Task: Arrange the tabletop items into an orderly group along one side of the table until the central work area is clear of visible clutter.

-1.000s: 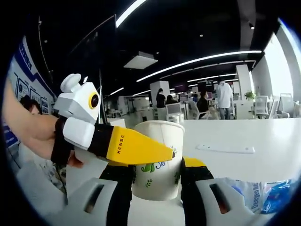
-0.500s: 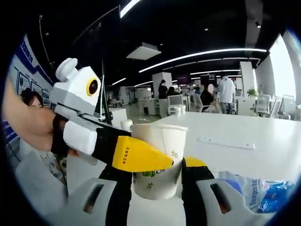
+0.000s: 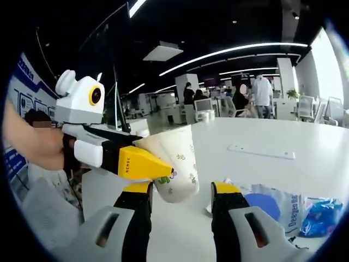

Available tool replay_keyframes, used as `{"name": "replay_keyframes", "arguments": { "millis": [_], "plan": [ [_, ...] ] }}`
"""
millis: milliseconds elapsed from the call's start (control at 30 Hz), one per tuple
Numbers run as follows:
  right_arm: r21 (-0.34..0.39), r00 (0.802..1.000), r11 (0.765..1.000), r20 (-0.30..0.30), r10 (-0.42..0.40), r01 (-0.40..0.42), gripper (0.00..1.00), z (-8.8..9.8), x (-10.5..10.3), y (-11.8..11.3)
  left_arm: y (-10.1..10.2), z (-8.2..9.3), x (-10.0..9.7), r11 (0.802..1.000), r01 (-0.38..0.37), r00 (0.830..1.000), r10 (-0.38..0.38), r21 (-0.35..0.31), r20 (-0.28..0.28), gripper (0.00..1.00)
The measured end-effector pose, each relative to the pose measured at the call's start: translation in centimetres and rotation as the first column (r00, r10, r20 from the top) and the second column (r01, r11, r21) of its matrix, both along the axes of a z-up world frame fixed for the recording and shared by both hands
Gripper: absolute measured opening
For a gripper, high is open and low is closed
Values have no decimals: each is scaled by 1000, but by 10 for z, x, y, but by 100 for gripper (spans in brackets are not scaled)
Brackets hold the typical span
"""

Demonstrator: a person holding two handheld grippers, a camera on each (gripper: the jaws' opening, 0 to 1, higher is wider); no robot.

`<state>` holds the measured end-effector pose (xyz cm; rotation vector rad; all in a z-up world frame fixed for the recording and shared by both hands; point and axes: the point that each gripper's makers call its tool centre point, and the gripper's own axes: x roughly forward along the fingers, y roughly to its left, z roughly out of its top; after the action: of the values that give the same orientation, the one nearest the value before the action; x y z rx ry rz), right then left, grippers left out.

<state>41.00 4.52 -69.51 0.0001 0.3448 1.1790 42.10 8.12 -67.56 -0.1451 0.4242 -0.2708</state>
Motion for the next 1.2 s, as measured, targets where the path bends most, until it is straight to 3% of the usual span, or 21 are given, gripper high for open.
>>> {"name": "replay_keyframes", "arguments": {
  "millis": [333,633,700,800,900,1000,1200],
  "plan": [
    [0,1000,1000,-6,0,0,40,3,5,-12,6,-6,-3,999,-28,1000,28,20,-4,39],
    [-36,993,993,17,115,-114,40,6,-10,0,11,-9,-6,998,-44,999,44,46,2,39],
    [-33,992,991,-14,127,-127,38,7,-10,0,15,-9,-7,997,-54,998,54,53,10,39],
    [36,989,995,-116,93,-89,38,14,2,-2,18,-8,-8,996,-57,998,55,73,22,39],
    [-6,993,997,-93,77,-78,38,19,18,-8,21,-11,-12,994,-61,998,59,87,27,39],
    [24,982,998,-180,61,-58,38,27,26,-5,20,-13,-15,994,-58,998,55,90,38,39],
    [2,970,997,-231,71,-72,35,36,35,13,16,-13,-16,993,-45,998,39,105,56,39]
  ]
}}
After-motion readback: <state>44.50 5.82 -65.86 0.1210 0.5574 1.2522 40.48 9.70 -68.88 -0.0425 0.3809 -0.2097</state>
